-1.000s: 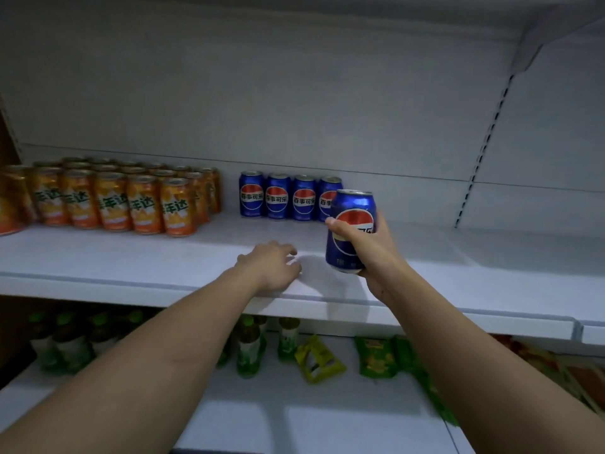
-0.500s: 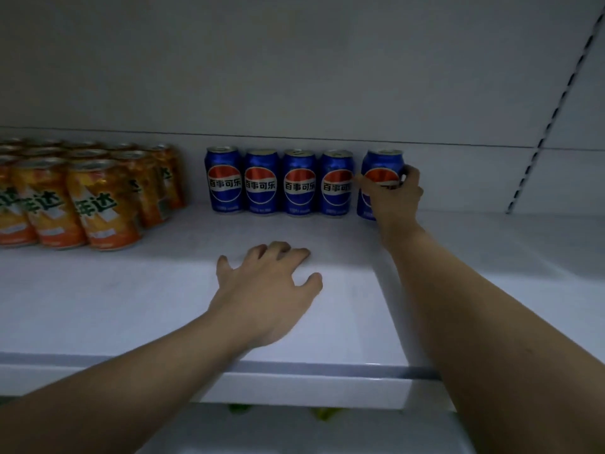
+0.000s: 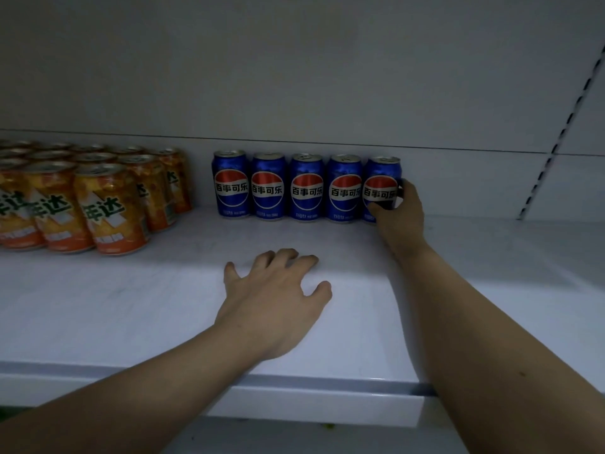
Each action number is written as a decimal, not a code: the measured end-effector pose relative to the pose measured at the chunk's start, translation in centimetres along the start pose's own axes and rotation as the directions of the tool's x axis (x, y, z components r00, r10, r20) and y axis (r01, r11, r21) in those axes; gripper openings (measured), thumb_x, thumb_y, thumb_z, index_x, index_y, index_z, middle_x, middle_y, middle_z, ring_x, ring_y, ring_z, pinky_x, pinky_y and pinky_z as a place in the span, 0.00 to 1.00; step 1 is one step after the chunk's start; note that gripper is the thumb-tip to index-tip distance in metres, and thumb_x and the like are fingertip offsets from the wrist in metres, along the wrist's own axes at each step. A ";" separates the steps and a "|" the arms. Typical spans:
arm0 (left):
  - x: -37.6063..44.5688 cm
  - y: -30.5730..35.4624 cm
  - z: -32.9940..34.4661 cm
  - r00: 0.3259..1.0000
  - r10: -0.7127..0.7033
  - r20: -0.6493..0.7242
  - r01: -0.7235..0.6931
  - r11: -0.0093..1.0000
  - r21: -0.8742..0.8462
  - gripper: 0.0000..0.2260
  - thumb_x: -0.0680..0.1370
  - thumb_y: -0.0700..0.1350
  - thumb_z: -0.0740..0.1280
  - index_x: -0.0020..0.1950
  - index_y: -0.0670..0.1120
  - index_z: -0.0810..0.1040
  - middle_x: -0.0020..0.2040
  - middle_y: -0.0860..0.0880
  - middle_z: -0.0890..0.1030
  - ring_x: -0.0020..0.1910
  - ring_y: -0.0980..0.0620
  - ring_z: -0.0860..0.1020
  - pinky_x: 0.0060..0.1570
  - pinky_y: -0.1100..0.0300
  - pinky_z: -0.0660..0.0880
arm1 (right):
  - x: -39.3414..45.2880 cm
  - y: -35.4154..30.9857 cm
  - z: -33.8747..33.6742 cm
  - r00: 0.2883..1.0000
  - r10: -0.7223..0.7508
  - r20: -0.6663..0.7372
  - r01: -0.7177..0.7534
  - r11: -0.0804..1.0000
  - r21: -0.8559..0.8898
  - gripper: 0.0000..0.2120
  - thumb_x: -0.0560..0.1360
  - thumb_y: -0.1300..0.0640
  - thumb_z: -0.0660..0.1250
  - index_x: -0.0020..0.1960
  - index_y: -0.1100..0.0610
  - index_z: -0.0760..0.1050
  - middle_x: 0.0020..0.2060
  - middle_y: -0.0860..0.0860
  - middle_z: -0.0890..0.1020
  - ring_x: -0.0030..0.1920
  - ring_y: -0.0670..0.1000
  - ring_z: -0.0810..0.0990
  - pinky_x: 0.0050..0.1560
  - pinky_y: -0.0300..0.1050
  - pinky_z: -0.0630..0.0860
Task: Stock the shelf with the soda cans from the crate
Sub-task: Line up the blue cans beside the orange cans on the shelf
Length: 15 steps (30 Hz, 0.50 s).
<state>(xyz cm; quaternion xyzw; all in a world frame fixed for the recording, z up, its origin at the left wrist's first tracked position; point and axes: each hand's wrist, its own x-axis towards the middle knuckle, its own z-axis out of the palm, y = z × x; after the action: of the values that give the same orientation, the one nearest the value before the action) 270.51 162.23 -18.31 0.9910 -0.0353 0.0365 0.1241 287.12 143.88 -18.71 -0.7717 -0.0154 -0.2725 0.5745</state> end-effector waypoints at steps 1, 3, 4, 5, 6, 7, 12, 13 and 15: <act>0.0 0.0 0.0 1.000 -0.001 -0.001 0.001 1.000 -0.002 0.23 0.80 0.63 0.47 0.75 0.64 0.56 0.76 0.60 0.57 0.75 0.56 0.54 0.73 0.38 0.45 | 0.0 0.0 -0.1 1.000 0.006 0.008 -0.006 1.000 0.012 0.27 0.75 0.66 0.69 0.72 0.58 0.66 0.61 0.49 0.74 0.57 0.44 0.71 0.42 0.21 0.68; 0.0 0.0 0.1 1.000 -0.002 -0.003 0.002 1.000 -0.005 0.23 0.80 0.63 0.47 0.75 0.64 0.56 0.76 0.60 0.57 0.75 0.56 0.54 0.73 0.38 0.45 | -0.1 0.0 -0.1 1.000 0.017 0.020 -0.017 1.000 0.017 0.27 0.76 0.68 0.67 0.73 0.58 0.65 0.58 0.46 0.73 0.56 0.44 0.71 0.40 0.20 0.67; 0.0 -0.1 0.1 1.000 -0.001 -0.003 0.001 1.000 -0.006 0.23 0.80 0.63 0.47 0.75 0.64 0.56 0.76 0.60 0.57 0.75 0.56 0.54 0.73 0.38 0.45 | 0.0 0.1 -0.1 0.999 0.021 0.025 -0.021 1.000 0.010 0.27 0.76 0.68 0.66 0.73 0.58 0.64 0.59 0.47 0.73 0.56 0.44 0.71 0.43 0.22 0.67; 0.0 -0.1 0.1 1.000 0.001 -0.006 -0.001 1.000 -0.007 0.23 0.80 0.63 0.47 0.75 0.64 0.56 0.76 0.60 0.57 0.75 0.56 0.54 0.73 0.38 0.45 | -0.1 0.1 0.0 0.999 0.022 0.030 -0.022 1.000 -0.003 0.28 0.76 0.68 0.66 0.73 0.58 0.63 0.61 0.48 0.74 0.56 0.44 0.71 0.47 0.26 0.67; 0.0 -0.1 0.1 1.000 0.002 -0.007 -0.002 1.000 -0.008 0.23 0.80 0.63 0.47 0.75 0.64 0.56 0.76 0.60 0.57 0.75 0.56 0.54 0.73 0.38 0.45 | 0.0 0.1 0.0 0.999 0.021 0.034 -0.021 1.000 -0.018 0.28 0.77 0.68 0.66 0.74 0.58 0.63 0.63 0.50 0.74 0.57 0.43 0.71 0.50 0.28 0.67; 0.0 -0.1 0.2 1.000 0.003 -0.008 -0.003 1.000 -0.010 0.23 0.80 0.63 0.48 0.76 0.63 0.56 0.76 0.60 0.57 0.75 0.57 0.54 0.73 0.38 0.45 | 0.0 0.2 0.0 0.999 0.019 0.039 -0.018 0.999 -0.032 0.28 0.77 0.68 0.66 0.74 0.58 0.62 0.65 0.52 0.74 0.57 0.43 0.71 0.52 0.30 0.66; 0.0 -0.3 0.2 1.000 0.000 -0.009 0.000 1.000 -0.007 0.23 0.80 0.63 0.48 0.75 0.63 0.57 0.76 0.60 0.58 0.74 0.56 0.56 0.72 0.37 0.46 | 0.2 0.2 0.3 0.999 0.039 0.028 -0.036 0.996 -0.082 0.28 0.76 0.67 0.67 0.73 0.61 0.62 0.69 0.57 0.70 0.65 0.52 0.73 0.59 0.38 0.68; 0.0 -0.3 0.2 1.000 0.000 -0.012 0.000 1.000 -0.007 0.23 0.80 0.63 0.49 0.76 0.62 0.58 0.76 0.59 0.58 0.74 0.55 0.56 0.72 0.37 0.46 | 0.2 0.1 0.4 0.999 0.045 0.018 -0.043 0.993 -0.110 0.28 0.77 0.67 0.67 0.73 0.62 0.61 0.69 0.58 0.68 0.65 0.54 0.73 0.58 0.37 0.68; 0.1 -0.2 0.1 1.000 -0.007 -0.027 0.006 1.000 -0.013 0.24 0.80 0.62 0.49 0.76 0.61 0.59 0.76 0.59 0.59 0.74 0.55 0.57 0.72 0.37 0.47 | -0.2 -0.4 0.3 0.998 0.064 0.010 -0.062 0.983 -0.173 0.27 0.77 0.68 0.65 0.73 0.63 0.60 0.70 0.60 0.64 0.65 0.57 0.73 0.57 0.36 0.66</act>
<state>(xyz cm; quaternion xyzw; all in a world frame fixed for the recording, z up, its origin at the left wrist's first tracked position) 270.59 162.42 -18.44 0.9896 -0.0307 0.0492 0.1313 286.99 144.36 -18.52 -0.8206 0.0282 -0.2485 0.5138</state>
